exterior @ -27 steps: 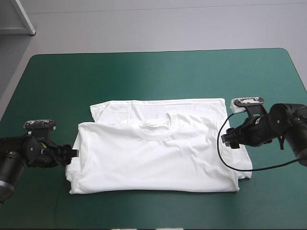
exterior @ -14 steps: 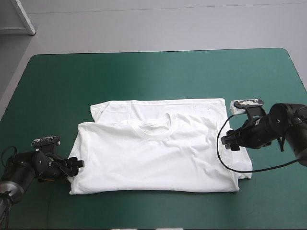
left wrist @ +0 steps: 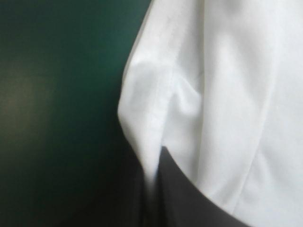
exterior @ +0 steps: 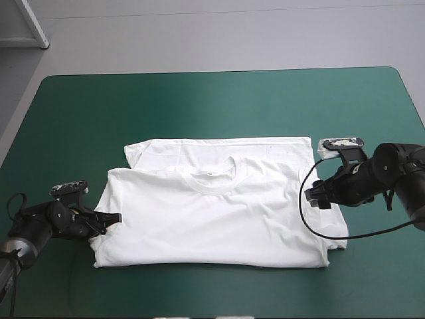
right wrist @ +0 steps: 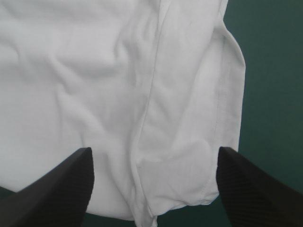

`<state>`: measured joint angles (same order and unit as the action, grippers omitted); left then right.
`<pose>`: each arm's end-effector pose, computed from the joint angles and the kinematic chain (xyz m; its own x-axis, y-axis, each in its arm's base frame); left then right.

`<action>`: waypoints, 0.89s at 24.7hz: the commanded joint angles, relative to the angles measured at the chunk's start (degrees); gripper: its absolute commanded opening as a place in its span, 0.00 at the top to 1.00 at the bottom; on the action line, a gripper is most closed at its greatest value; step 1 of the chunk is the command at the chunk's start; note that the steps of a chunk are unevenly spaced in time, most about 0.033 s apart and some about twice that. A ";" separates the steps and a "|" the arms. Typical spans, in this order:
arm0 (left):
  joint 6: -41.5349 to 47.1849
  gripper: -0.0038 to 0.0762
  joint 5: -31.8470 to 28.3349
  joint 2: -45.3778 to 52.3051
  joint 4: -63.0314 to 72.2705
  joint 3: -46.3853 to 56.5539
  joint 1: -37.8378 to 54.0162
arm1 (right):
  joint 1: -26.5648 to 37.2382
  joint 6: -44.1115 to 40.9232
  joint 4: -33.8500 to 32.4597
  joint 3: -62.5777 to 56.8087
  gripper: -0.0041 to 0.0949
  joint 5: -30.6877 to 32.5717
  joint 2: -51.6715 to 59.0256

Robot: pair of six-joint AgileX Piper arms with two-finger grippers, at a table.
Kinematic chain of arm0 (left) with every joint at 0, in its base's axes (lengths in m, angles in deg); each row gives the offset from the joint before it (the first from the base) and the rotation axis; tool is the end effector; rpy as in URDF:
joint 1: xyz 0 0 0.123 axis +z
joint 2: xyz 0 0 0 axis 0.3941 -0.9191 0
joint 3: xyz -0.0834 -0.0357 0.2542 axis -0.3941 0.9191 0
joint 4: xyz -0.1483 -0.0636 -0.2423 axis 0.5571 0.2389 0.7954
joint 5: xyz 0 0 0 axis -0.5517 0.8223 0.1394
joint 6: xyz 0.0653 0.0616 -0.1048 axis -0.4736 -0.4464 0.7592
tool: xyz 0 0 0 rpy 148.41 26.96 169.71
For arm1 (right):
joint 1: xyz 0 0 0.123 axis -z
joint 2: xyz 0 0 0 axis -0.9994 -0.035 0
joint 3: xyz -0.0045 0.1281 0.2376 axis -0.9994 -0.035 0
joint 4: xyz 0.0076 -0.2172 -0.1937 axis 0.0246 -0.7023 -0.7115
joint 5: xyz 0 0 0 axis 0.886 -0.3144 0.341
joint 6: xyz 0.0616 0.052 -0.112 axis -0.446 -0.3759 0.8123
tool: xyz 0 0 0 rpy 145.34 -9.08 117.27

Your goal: Fold the cloth

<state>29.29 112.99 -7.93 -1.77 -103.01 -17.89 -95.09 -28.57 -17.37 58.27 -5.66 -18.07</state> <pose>0.2522 0.0071 0.1208 -0.9163 -0.1744 -0.3606 -0.1304 0.9811 -0.1432 0.2836 0.0609 0.2534 -0.9132 -0.2009 -0.3545 -0.2650 0.9537 0.1421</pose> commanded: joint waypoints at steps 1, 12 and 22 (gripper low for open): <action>-0.60 0.96 -1.04 0.49 2.19 -0.58 -0.01 | 0.51 0.40 0.69 1.85 0.28 -1.08 1.68; 5.07 0.96 -8.61 16.83 6.85 -1.15 -0.12 | 0.51 0.40 1.40 2.10 0.39 -3.03 1.68; -30.83 0.96 3.80 14.37 36.83 -1.15 -0.25 | 0.51 0.40 1.78 2.10 0.39 -3.63 1.68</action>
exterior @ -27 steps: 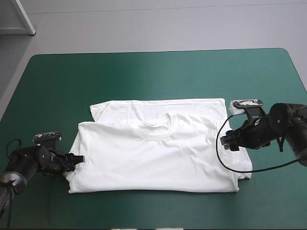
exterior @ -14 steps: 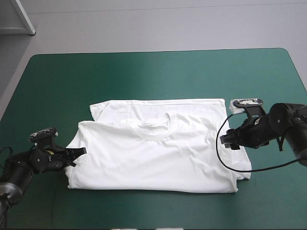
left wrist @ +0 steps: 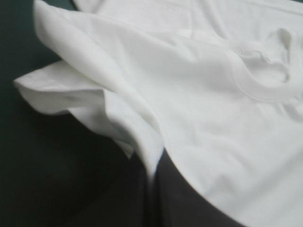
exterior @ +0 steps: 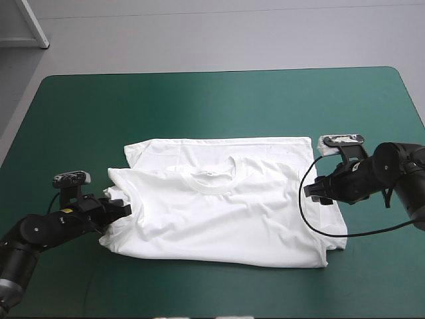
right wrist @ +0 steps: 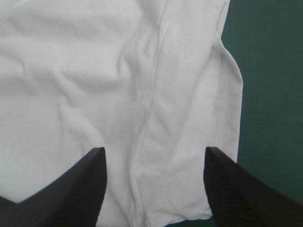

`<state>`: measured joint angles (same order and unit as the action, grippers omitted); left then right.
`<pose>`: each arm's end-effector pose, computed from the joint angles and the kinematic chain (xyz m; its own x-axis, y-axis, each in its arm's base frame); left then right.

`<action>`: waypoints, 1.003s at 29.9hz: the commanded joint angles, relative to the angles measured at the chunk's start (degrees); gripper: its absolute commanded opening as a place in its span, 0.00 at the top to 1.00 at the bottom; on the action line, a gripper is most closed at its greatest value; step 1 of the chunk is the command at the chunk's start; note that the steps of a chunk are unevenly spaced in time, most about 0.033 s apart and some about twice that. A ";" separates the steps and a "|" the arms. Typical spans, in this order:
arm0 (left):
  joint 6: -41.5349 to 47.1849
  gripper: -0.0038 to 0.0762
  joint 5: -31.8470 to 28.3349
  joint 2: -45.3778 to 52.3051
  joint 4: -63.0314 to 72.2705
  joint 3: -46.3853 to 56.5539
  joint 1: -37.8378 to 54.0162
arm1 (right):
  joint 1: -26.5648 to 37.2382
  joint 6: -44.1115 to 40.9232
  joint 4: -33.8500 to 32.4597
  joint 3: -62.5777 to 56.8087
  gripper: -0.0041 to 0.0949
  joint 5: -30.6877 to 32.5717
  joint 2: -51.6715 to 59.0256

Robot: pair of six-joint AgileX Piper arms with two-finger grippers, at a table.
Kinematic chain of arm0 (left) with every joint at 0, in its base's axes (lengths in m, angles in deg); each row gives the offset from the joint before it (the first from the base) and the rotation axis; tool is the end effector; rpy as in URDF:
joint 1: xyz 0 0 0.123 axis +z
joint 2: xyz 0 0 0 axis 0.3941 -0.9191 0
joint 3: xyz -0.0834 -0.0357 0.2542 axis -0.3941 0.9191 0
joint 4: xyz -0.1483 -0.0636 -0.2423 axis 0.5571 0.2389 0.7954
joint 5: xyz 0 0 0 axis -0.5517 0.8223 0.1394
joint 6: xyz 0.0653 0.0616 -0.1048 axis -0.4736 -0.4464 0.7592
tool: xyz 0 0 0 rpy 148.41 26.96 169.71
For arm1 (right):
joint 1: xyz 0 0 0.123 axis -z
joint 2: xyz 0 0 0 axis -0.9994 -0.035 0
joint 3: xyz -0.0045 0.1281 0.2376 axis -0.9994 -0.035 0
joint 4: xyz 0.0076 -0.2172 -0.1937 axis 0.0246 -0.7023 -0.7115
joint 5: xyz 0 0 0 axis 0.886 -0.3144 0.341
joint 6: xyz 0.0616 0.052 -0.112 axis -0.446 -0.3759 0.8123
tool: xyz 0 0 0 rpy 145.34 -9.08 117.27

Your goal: Fold the cloth

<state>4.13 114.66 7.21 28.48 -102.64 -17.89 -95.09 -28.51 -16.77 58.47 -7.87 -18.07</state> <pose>0.2494 -0.0338 0.2011 -0.7533 -0.1617 -0.6374 0.1159 0.9215 -0.3708 0.2889 0.0623 0.2567 -0.8998 -0.1884 -0.3936 -0.2632 0.9538 0.1452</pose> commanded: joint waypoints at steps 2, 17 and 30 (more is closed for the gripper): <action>-6.40 0.96 3.45 -2.18 5.99 -1.52 -0.36 | 0.51 0.34 1.30 1.90 0.39 -1.43 1.68; -13.07 0.65 3.08 -13.36 4.65 -1.39 -13.71 | 0.51 -0.93 0.72 1.90 0.39 -1.55 1.58; 6.80 0.07 10.64 -12.05 -16.44 -9.82 -13.71 | 0.65 -6.12 -6.85 -0.61 0.39 -3.59 -0.65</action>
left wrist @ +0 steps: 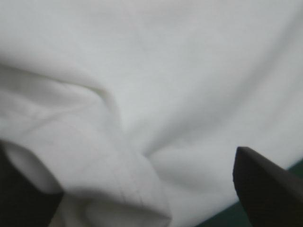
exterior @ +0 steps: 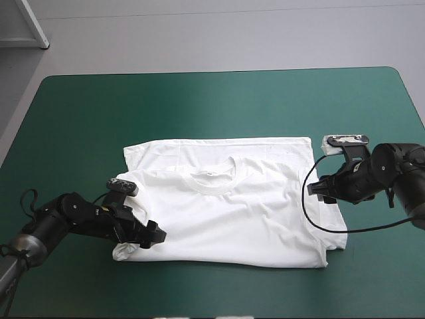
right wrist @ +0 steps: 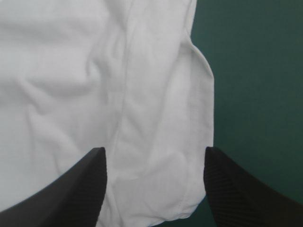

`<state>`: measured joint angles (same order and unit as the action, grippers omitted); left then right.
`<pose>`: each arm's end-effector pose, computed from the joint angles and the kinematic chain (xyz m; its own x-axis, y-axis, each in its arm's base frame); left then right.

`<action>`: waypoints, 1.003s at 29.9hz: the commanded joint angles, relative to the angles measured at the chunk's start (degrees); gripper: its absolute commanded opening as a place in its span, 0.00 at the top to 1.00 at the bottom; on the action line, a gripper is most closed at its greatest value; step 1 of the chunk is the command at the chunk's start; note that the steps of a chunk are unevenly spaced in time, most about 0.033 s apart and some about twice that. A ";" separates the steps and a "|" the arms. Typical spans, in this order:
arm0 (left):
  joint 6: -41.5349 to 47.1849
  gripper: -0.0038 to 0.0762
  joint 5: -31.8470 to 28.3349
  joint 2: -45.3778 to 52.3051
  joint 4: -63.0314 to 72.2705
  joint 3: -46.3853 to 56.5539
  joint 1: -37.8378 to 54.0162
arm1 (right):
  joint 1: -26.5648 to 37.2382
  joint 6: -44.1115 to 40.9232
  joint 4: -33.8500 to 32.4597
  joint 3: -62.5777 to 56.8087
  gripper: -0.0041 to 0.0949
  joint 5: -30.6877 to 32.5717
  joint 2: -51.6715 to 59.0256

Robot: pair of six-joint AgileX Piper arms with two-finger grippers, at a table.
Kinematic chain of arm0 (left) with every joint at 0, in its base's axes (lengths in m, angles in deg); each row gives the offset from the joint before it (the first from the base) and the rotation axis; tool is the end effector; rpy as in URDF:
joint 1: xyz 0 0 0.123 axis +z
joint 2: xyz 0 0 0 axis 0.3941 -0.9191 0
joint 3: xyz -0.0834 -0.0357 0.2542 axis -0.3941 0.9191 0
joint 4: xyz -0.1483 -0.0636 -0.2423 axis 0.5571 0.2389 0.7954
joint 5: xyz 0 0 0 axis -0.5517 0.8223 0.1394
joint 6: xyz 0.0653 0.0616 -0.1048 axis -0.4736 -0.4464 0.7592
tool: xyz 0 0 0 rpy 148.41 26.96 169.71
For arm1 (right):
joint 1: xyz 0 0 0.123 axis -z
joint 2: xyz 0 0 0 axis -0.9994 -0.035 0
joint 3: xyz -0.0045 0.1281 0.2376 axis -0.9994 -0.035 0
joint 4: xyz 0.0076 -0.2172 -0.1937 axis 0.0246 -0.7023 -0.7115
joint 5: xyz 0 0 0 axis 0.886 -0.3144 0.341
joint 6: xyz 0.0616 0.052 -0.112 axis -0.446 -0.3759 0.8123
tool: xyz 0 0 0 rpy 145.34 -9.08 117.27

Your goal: Fold the cloth

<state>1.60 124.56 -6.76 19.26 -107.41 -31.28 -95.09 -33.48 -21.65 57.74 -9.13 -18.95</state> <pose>0.2411 -0.0899 0.1536 -0.8781 0.2655 -0.3981 0.4039 0.8575 -0.3189 0.2931 0.0523 0.2471 -0.9170 -0.1415 -0.3728 -0.1895 0.9773 0.0951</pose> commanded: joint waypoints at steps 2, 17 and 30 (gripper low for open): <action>15.13 0.07 2.04 2.87 -13.90 -8.88 -0.32 | 0.65 -1.85 -2.16 -1.50 0.39 -3.55 -0.60; 26.00 0.07 10.43 11.61 -29.42 -25.57 -0.32 | 9.14 0.97 0.07 -7.90 0.39 -9.57 -7.28; 27.91 0.07 9.68 12.26 -29.91 -25.60 -0.32 | 9.60 2.57 3.21 -9.49 0.47 -10.88 -13.51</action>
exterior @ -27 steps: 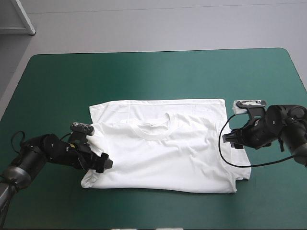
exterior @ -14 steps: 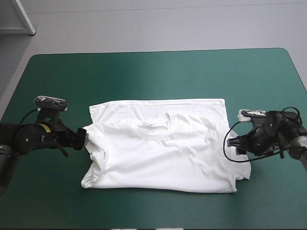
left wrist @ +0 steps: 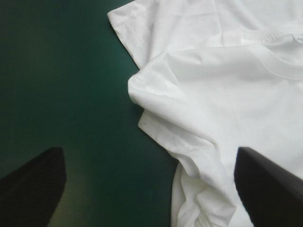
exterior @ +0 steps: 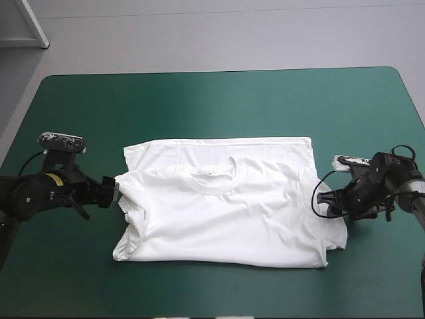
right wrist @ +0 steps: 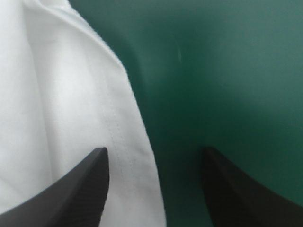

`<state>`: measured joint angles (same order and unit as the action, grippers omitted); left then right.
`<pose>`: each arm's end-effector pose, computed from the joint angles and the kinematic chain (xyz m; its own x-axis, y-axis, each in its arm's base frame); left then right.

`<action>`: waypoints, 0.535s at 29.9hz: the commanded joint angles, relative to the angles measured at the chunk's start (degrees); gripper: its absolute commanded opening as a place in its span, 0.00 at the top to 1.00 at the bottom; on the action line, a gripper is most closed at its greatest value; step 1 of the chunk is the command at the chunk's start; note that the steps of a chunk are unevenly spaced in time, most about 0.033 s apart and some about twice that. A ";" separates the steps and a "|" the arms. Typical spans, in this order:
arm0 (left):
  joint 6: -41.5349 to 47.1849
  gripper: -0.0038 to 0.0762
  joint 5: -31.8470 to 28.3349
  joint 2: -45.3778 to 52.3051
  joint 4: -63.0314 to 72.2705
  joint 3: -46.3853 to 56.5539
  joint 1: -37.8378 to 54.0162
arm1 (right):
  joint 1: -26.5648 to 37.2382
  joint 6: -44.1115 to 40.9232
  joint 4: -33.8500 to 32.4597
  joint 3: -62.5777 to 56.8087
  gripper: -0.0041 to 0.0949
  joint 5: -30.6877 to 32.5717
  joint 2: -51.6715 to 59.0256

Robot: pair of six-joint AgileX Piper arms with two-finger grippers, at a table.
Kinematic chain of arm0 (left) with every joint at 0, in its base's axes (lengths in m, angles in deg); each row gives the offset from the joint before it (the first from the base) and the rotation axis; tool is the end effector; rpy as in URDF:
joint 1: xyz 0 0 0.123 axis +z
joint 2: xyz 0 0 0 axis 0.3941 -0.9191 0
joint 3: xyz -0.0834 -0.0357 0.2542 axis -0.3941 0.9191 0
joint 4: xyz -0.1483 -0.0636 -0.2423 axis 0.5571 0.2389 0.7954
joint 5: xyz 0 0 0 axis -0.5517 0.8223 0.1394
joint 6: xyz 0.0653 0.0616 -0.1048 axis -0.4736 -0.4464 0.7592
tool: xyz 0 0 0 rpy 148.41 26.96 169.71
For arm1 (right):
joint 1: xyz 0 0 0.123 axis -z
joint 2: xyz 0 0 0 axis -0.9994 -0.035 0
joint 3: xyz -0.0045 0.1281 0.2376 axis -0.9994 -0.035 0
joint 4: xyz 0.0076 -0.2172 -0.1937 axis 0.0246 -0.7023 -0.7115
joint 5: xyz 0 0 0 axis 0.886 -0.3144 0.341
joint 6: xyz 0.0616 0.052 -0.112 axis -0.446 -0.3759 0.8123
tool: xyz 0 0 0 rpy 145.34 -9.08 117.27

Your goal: Fold the cloth

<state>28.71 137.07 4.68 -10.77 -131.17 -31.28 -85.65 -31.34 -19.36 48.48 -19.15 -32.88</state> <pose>0.2549 -0.0414 0.3217 -0.7687 0.1710 -0.6163 0.2114 0.9774 0.0075 0.3039 0.0058 0.1288 -0.9877 0.0198 -0.1548 -0.0001 0.9918 0.1274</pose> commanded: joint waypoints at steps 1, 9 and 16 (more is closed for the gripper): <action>0.79 0.07 -2.98 0.81 0.12 -1.85 -0.32 | 0.15 0.43 0.92 -1.35 0.52 -1.89 0.26; 2.33 0.07 -3.25 0.81 -3.35 -1.85 -0.32 | 0.15 2.87 0.81 -10.94 0.97 -9.11 0.22; 3.60 0.07 -3.54 0.81 -5.25 -1.85 -0.32 | 0.15 2.80 0.81 -11.46 0.98 -9.10 3.74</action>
<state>31.50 136.49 4.68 -15.74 -131.17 -31.28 -85.12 -28.90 -20.82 39.88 -29.89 -28.46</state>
